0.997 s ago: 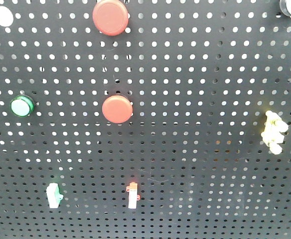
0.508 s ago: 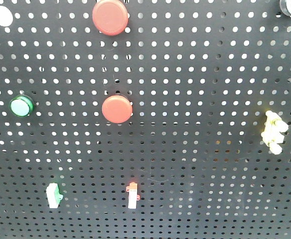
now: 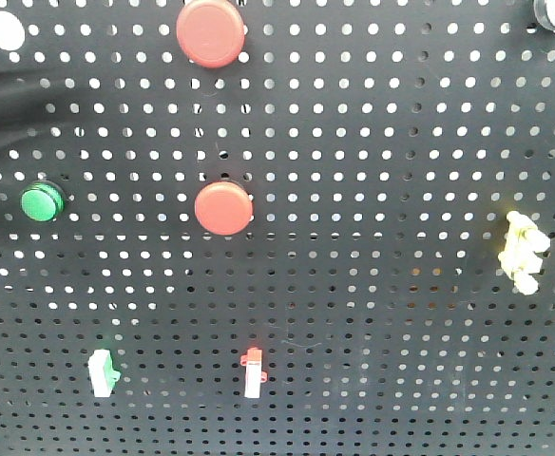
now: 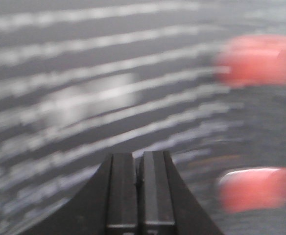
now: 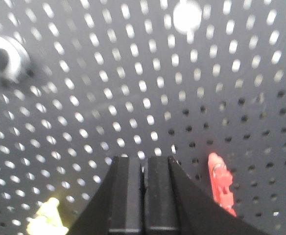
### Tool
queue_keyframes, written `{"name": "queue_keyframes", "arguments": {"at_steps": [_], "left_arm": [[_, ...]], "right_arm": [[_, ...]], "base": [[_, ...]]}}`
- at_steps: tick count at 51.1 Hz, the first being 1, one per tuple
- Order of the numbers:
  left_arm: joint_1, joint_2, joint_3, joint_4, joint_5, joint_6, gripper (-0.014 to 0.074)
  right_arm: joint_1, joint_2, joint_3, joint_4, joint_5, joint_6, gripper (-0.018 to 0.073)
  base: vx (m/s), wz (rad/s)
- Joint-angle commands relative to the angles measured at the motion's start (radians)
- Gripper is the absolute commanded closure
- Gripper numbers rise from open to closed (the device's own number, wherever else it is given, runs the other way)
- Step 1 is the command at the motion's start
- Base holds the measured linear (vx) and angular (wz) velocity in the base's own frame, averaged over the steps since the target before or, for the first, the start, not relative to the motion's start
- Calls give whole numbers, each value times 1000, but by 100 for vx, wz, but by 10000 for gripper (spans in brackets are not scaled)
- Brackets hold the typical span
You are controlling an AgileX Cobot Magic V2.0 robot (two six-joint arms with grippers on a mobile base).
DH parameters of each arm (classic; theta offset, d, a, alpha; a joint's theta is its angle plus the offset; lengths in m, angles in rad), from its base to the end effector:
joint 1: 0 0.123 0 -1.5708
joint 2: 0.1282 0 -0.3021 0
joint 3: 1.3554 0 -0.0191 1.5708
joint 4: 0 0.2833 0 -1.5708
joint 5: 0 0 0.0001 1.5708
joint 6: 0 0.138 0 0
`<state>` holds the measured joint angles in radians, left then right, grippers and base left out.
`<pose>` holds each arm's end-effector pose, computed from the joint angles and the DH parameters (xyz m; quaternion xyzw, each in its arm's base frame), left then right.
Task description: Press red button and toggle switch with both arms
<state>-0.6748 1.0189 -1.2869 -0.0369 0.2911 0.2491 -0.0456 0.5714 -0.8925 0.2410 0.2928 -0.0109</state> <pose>0.2118 -0.1714 0.5236 0.2975 0.6159 -0.1702 0.7093 0.1582 0.0023 0.4644 0.0621 0.6593 0.0880 0.7441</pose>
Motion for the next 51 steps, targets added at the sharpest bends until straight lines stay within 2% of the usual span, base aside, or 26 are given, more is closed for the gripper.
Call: {"name": "queue_keyframes", "arguments": {"at_steps": [1,4,10,23,32,39,51], "left_arm": [[-82,43,-84,-10,-70,29,595],[-114,82,-118,-9,-72,36,595],[-140,144,-176,-8,-72,65,595],[-141,189,-246,-8,-97,75,595],[-140,190,-245,24,-108,75,595],[-110,204,-245,45,-117,69,595],[-16,229,-245,43,-147,3,595]], "right_arm": [[-7,24,-31,3,-76,-11,562],[-7,30,-31,3,-75,-11,562],[-7,31,-31,3,-73,-12,562],[-7,31,-31,-1,-70,-30,562],[-7,31,-31,-1,-70,-36,562],[-7,31,-31,0,-68,-36,562],[-7,31,-31,0,-44,-36,562]], "base": [[0,0],[0,0],[0,0],[0,0],[0,0],[0,0],[0,0]]}}
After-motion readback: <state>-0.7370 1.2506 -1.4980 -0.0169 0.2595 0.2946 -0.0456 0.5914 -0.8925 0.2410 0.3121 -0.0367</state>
